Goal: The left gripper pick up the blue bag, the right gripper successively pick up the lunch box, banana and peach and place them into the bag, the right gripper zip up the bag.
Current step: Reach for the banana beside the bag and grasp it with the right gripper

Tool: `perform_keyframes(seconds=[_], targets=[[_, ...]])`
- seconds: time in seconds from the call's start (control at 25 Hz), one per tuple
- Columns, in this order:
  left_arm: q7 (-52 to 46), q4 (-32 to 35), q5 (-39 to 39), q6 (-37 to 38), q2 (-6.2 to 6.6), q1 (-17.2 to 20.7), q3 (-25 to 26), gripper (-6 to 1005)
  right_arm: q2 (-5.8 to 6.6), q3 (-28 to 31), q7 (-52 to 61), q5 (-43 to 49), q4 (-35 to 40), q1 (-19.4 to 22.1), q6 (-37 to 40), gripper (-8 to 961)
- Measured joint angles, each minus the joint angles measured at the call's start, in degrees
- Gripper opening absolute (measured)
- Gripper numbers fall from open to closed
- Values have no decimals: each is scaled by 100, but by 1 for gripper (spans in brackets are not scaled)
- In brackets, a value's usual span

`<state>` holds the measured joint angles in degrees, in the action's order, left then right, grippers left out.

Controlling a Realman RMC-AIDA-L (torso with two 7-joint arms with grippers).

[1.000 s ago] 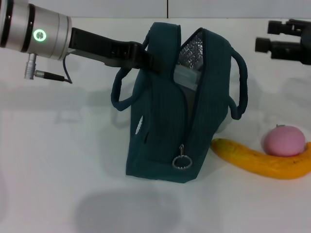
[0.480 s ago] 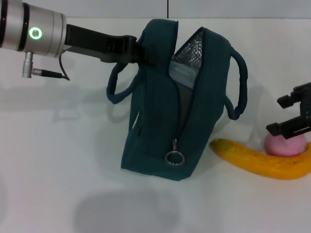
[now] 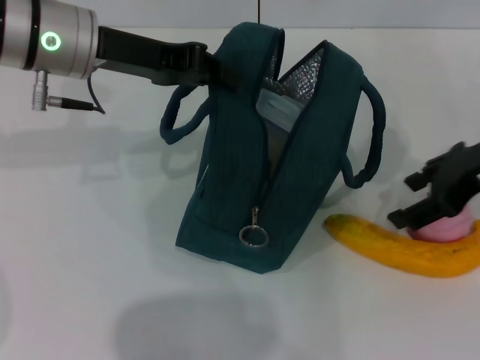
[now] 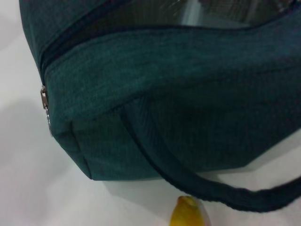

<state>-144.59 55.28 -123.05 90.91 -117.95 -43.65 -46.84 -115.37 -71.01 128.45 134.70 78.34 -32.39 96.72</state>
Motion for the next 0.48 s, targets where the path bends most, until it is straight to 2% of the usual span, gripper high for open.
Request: perform_keyframes(seconds=[0.24, 0.48], targets=[[5, 0, 0, -8, 17, 6, 0, 55, -8, -362, -18, 4, -537, -278, -267, 723], [15, 0, 0, -31, 12, 6, -1, 55, -13, -400, -30, -49, -1159, -507, -365, 716]])
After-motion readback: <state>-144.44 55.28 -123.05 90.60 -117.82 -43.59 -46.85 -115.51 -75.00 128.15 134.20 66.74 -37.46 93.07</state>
